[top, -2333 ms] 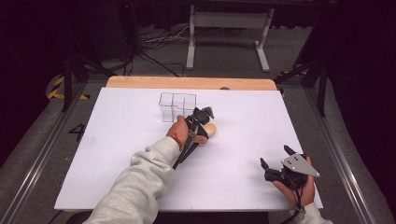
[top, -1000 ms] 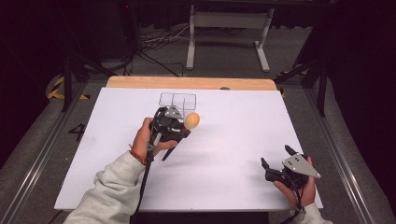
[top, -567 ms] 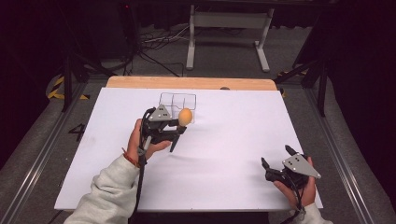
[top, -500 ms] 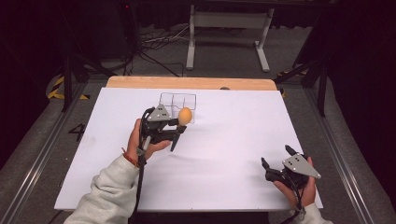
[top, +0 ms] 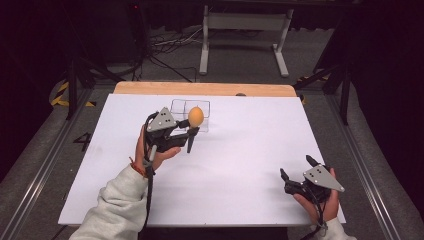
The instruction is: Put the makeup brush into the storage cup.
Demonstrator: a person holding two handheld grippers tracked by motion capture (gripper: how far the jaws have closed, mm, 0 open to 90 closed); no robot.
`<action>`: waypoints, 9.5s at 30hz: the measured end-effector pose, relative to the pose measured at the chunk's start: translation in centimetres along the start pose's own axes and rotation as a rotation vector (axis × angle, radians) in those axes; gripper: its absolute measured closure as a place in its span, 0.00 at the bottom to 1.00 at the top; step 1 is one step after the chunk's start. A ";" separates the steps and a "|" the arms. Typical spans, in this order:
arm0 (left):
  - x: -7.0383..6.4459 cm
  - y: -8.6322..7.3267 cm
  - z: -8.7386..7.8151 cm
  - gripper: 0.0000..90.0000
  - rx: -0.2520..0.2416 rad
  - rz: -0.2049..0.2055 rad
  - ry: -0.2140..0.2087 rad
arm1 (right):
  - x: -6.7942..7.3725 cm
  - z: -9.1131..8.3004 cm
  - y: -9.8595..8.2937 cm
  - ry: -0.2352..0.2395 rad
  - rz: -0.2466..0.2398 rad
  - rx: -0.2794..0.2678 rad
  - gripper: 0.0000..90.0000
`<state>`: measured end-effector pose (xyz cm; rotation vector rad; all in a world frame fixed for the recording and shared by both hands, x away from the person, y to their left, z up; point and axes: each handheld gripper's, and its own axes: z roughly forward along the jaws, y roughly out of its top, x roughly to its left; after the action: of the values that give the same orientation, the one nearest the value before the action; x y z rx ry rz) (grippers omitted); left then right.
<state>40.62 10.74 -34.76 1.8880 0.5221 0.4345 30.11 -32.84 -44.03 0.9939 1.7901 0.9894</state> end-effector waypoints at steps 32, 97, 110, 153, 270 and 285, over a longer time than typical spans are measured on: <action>1.6 3.9 0.4 0.71 -0.131 0.017 0.032 | -0.1 -0.1 0.0 -0.005 0.006 -0.005 0.09; 7.7 3.0 10.2 0.71 -0.065 -0.078 0.122 | -0.3 0.0 -0.3 -0.017 0.013 -0.004 0.09; 7.3 1.0 10.1 0.71 -0.048 -0.105 0.098 | -0.2 0.1 -0.3 -0.016 0.012 -0.001 0.10; 6.9 0.0 8.3 0.16 -0.015 -0.089 0.180 | -0.1 0.2 -0.3 -0.007 0.003 0.012 0.10; 0.8 -8.6 -5.7 0.03 0.036 0.161 0.196 | 0.9 1.5 0.5 0.042 -0.022 -0.014 0.10; 0.9 -10.8 -7.8 0.04 0.048 0.124 0.216 | 1.1 1.7 0.5 0.065 -0.029 -0.008 0.10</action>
<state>35.62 20.78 -42.06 1.9378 0.5633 0.7192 31.38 -31.24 -44.47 0.9376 1.8476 1.0208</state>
